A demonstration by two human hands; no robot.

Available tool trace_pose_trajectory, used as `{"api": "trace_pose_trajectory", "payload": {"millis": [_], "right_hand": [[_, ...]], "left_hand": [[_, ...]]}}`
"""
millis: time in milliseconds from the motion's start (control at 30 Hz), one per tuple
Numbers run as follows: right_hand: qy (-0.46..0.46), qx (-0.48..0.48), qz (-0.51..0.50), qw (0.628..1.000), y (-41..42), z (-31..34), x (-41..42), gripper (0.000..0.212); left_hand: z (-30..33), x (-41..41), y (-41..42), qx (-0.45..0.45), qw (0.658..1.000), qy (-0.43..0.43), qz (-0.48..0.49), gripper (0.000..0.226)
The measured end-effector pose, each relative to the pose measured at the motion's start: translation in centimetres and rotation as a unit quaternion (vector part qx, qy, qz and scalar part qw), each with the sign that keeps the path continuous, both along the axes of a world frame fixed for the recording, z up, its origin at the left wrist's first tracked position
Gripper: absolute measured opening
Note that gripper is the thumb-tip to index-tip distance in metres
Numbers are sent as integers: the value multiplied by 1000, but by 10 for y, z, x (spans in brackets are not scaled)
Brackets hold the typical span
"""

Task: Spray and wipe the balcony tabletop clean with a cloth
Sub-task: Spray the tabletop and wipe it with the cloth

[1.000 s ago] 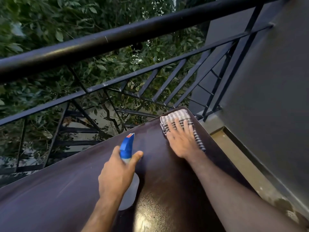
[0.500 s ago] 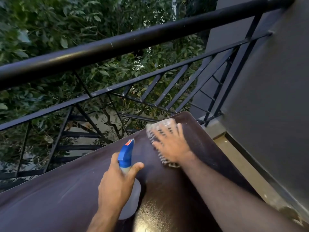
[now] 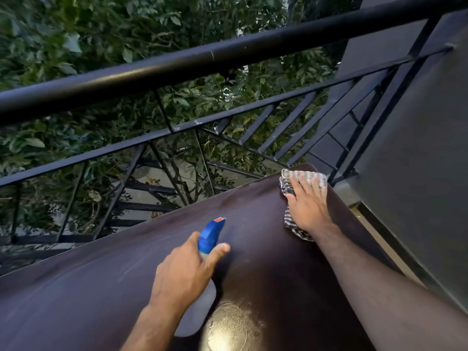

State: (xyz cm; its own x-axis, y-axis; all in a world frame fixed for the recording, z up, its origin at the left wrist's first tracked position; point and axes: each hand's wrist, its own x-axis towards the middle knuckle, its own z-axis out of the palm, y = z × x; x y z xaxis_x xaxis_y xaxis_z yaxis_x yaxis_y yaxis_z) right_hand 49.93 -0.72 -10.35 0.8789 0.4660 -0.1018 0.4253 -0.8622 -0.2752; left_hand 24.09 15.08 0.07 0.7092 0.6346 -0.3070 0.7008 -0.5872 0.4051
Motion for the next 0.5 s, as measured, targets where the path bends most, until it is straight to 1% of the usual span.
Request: {"api": "trace_pose_trajectory", "payload": {"millis": [67,100,167,200,233,300,367,433,467,500], "right_hand": [[18,4,-9,1000,14,-1,-9,60],[13,-8,15,1000,24,-4,-16,59],[-22,-60,120,991,46,-10,-40,66],[-38,-81,182,979,59,-12,-56,69],[-48,-82,241,966,71,-12,-75,67],[-56,-26,340,938,90,-9,-116,55],[-41,45,404,913,97,-1,-145,46],[-53,68,431,898,95,-4,-141,41],[-64,52,422,903,91,-7,-127,44],[-76,27,396,915,88,-10,-111,50]], "left_hand": [[-4,-7,9,2,1000,3,8,48],[-7,-10,14,1,1000,0,14,49],[-10,-16,20,-4,999,-16,30,50],[-11,-19,22,-7,999,-28,39,48],[-10,-21,22,-12,998,-42,48,46],[-7,-24,20,-22,996,-66,59,40],[-4,-27,18,-35,995,-78,60,38],[-5,-31,17,-54,993,-83,59,32],[-5,-32,18,-66,993,-82,59,30],[-7,-34,20,-77,992,-80,60,28]]}}
